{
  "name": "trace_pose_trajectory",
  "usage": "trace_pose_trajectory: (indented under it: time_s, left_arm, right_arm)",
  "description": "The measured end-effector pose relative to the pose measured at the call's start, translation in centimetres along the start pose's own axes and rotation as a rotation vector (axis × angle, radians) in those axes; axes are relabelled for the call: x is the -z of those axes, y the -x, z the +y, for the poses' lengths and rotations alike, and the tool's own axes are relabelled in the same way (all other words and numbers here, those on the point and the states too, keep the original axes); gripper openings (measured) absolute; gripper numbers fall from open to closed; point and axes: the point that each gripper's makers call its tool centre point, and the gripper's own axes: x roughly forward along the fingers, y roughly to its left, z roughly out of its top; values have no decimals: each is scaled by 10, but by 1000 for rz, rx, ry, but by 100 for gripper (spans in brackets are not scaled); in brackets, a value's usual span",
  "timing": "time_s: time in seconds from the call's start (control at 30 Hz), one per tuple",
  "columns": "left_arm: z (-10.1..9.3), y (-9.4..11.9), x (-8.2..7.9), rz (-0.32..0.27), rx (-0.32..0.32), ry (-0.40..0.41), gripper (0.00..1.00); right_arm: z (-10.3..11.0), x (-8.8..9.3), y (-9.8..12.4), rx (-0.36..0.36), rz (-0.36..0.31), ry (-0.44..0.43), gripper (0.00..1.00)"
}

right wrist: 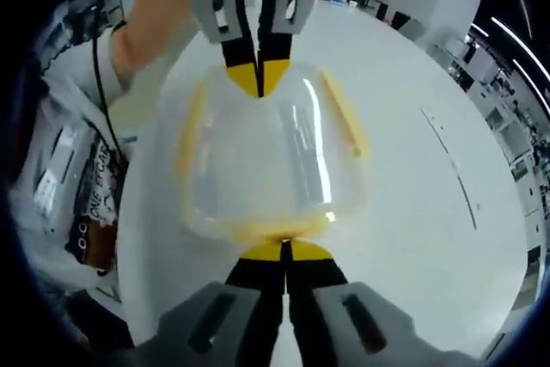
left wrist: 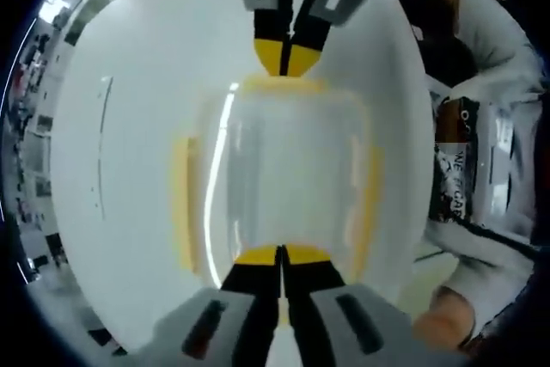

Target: Snap each plastic latch of the storage box into its locked position after aligning the lid with the box until every specified latch is closed and the lid sits flush.

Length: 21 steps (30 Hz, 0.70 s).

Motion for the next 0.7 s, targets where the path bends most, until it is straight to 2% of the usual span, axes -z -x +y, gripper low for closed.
trace_pose_trajectory:
  time_s: [0.2, 0.43, 0.7]
  left_arm:
    - [1, 0, -1, -12, 1, 8, 0]
    - [1, -1, -2, 13, -7, 2, 0]
    - [2, -1, -3, -6, 1, 5, 0]
  right_arm:
    - [1, 1, -1, -4, 7, -11, 0]
    - [0, 2, -1, -14, 10, -11, 0]
    - [0, 3, -2, -34, 19, 6, 0]
